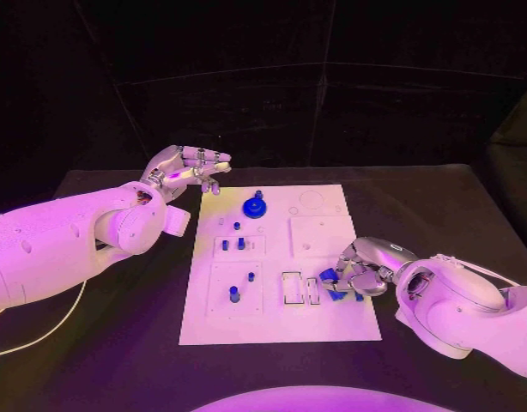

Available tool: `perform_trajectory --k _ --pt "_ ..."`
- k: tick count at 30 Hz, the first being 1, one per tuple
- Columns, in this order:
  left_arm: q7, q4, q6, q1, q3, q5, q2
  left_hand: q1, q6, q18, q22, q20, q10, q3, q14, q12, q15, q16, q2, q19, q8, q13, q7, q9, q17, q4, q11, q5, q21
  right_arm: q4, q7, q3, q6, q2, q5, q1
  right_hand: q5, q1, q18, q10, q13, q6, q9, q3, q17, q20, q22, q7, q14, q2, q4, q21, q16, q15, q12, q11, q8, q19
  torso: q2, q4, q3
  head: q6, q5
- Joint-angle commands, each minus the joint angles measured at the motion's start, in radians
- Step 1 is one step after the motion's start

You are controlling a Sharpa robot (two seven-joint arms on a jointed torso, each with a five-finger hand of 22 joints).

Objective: Assemble the parts on the task board

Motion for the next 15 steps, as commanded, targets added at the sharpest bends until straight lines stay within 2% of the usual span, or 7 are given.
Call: perform_trajectory --k 1,8,15 --pt "0.000 0.001 0.017 0.001 0.001 0.003 0.001 0.002 -0.009 0.014 -0.002 0.004 -0.006 -0.005 -0.006 0.004 0.000 -0.004 0.008 -0.003 -0.002 0.001 -0.001 0.000 -0.002 0.001 0.000 0.000 -0.007 0.018 0.033 0.001 -0.111 0.002 0.075 0.001 0.006 0.007 -0.016 0.017 0.015 0.012 0.025 0.001 0.138 -0.004 -0.001 -0.001 0.083 0.009 0.001 0.004 0.006 -0.009 0.003 -0.015 0.003 0.004 0.000 0.0011 -0.0001 0.002 0.001" --pt "-0.005 0.001 0.021 0.001 0.000 0.003 0.001 0.002 -0.009 0.014 -0.002 0.004 -0.006 -0.005 -0.006 0.004 0.000 -0.005 0.008 -0.003 -0.002 0.001 -0.001 0.000 -0.002 0.001 0.000 0.000 -0.007 0.040 0.044 0.001 -0.124 0.017 0.124 0.001 0.010 0.003 -0.016 0.017 0.014 0.014 0.027 -0.001 0.137 -0.005 -0.001 -0.002 0.083 0.013 0.002 0.004 0.006 -0.010 0.001 -0.015 0.004 0.004 0.000 0.0001 -0.0008 0.003 0.006" --pt "-0.008 0.002 0.027 0.001 0.000 0.003 0.002 0.002 -0.009 0.014 -0.002 0.004 -0.007 -0.005 -0.006 0.004 0.000 -0.005 0.008 -0.002 -0.002 0.001 -0.001 0.000 -0.003 0.001 0.000 0.000 -0.008 0.045 0.041 0.001 -0.107 0.046 0.144 0.002 0.014 0.001 -0.016 0.018 0.018 0.017 0.029 -0.002 0.140 -0.006 -0.001 -0.003 0.083 0.016 0.002 0.004 0.006 -0.010 0.003 -0.016 0.004 0.004 0.001 0.0014 -0.0012 0.003 0.010"
